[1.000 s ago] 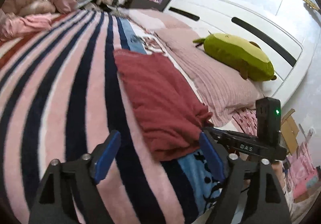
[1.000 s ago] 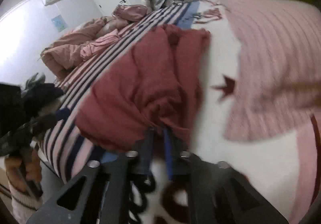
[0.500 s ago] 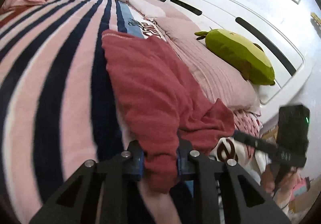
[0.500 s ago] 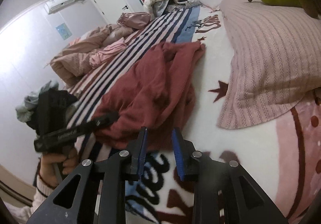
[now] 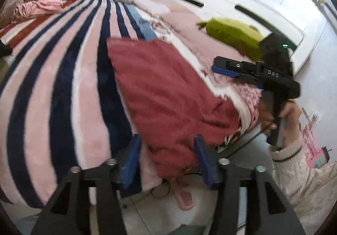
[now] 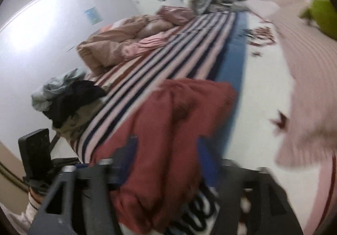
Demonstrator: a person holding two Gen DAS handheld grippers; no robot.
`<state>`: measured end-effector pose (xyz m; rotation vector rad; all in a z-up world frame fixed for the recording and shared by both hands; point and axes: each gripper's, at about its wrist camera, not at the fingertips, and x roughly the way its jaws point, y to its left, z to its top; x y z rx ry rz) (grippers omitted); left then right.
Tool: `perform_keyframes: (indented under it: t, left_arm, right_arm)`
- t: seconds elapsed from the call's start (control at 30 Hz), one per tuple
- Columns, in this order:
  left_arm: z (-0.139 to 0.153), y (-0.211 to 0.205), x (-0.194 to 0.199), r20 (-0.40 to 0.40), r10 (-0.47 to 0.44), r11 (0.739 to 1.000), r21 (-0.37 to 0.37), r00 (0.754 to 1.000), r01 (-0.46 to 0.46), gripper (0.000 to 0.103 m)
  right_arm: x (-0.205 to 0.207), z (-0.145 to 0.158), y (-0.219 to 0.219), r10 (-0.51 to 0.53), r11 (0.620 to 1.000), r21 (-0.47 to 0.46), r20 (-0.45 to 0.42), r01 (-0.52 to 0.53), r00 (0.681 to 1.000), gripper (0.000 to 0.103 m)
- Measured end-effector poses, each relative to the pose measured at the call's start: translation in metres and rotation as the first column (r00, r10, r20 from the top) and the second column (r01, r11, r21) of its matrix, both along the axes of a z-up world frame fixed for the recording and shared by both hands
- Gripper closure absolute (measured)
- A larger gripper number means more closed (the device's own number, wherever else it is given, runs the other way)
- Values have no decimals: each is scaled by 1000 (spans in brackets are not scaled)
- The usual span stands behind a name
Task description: Fold small clothes
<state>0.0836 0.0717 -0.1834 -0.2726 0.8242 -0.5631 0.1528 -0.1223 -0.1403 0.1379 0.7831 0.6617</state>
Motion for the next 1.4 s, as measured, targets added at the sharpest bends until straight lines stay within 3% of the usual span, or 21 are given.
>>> perform_keyframes:
  t: [0.13, 0.2, 0.3, 0.43, 0.5, 0.57, 0.73, 0.8, 0.87, 1.03, 1.23, 1.33, 1.4]
  left_arm:
    - [15, 17, 9, 53, 64, 998, -6, 997, -64, 49]
    - [18, 22, 13, 68, 78, 997, -29, 995, -76, 49]
    - [17, 25, 19, 74, 80, 996, -52, 994, -76, 49]
    - [7, 28, 24, 62, 53, 997, -64, 997, -49, 49]
    - [2, 28, 32, 48, 45, 997, -72, 998, -42, 49]
    - [-2, 27, 34, 42, 34, 996, -83, 999, -30, 49]
    - [-9, 23, 42, 21, 1, 994, -113, 1000, 1, 48]
    - [-13, 21, 45, 10, -6, 994, -106, 1000, 7, 48]
    - [-16, 19, 47, 3, -18, 993, -113, 1000, 19, 48]
    - [-17, 8, 48, 5, -86, 986, -144, 996, 85, 45]
    - [-23, -6, 49, -16, -132, 980, -153, 991, 128, 44]
    - [-26, -10, 49, -34, -139, 979, -155, 990, 132, 42]
    - [-24, -8, 48, -39, -135, 980, -151, 990, 128, 42]
  right_arm:
    - [47, -2, 15, -54, 998, -39, -22, 53, 998, 38]
    - [65, -9, 21, -59, 994, -97, -24, 57, 998, 59]
    - [80, -18, 24, -16, 989, -148, -39, 10, 999, 80]
    - [73, -23, 25, 123, 971, -198, -51, -131, 991, 79]
    - [69, -25, 29, 173, 962, -207, -48, -180, 984, 53]
    - [72, -28, 32, 178, 962, -201, -54, -186, 982, 43]
    - [93, -36, 46, 213, 958, -186, -55, -220, 975, 46]
    - [98, -35, 48, 199, 961, -192, -22, -200, 980, 94]
    - [102, -31, 45, 184, 963, -202, 1, -180, 983, 98]
    - [89, -9, 41, 147, 940, -327, 128, -98, 981, 98]
    - [92, -7, 26, 80, 913, -409, 161, -8, 984, 97]
    - [97, -23, 20, 47, 892, -452, 112, 8, 993, 78]
    - [95, -28, 18, 34, 882, -472, 92, 14, 995, 73]
